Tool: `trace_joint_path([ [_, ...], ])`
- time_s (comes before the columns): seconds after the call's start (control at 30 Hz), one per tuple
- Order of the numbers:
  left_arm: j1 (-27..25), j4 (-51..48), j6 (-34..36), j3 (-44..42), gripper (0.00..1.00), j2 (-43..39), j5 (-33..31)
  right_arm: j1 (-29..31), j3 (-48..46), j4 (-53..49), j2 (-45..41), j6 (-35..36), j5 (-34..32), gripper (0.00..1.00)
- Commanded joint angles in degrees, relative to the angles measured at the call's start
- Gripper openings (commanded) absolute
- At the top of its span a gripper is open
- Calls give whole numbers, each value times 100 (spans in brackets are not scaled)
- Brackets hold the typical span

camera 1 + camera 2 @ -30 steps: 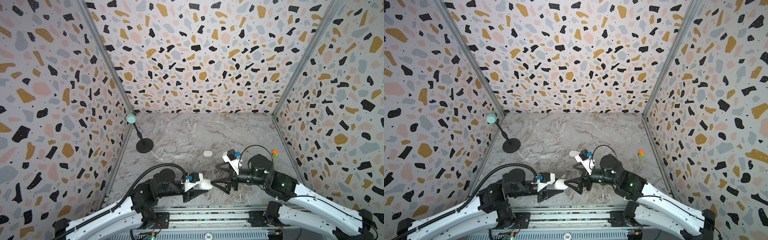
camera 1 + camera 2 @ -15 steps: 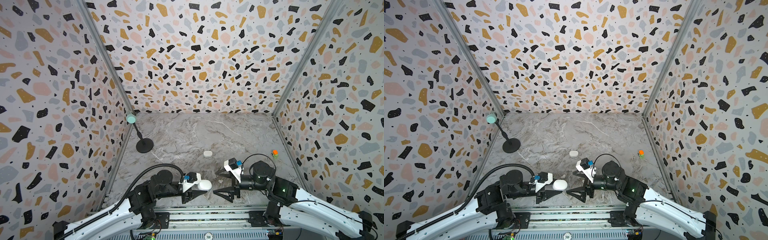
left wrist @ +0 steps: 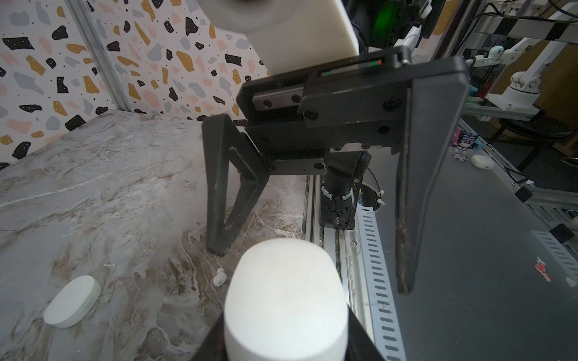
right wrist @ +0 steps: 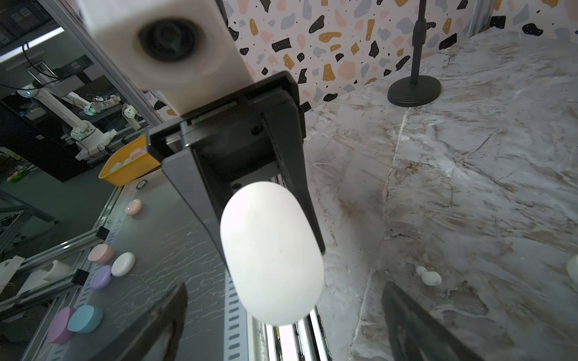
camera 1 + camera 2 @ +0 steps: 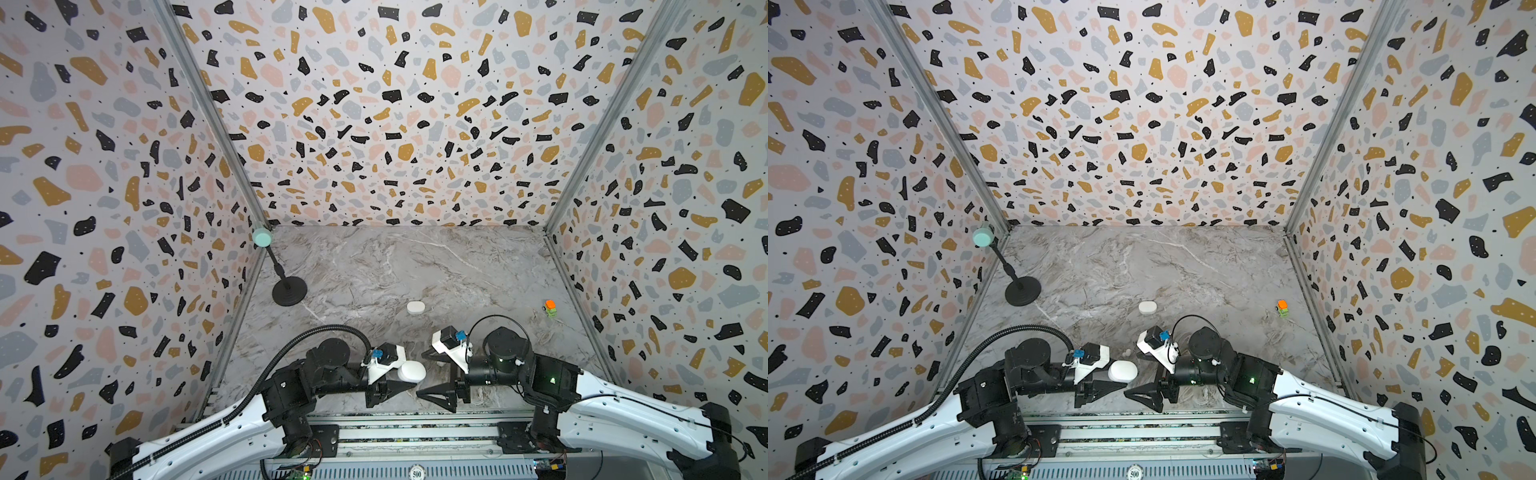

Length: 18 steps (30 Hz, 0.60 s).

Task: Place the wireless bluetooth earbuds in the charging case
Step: 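Open the right gripper and withdraw it while the left gripper keeps the case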

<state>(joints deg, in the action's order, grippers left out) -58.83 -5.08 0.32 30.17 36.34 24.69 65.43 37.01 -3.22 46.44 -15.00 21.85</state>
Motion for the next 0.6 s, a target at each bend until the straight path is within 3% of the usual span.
trace_joint_path([
  [0.0,38,276,-58,-78,0,-45,150,53,182,64,-16,129,-267,97],
  [0.57,38,290,-55,-108,0,-46,235,58,227,-112,42,142,-894,98],
])
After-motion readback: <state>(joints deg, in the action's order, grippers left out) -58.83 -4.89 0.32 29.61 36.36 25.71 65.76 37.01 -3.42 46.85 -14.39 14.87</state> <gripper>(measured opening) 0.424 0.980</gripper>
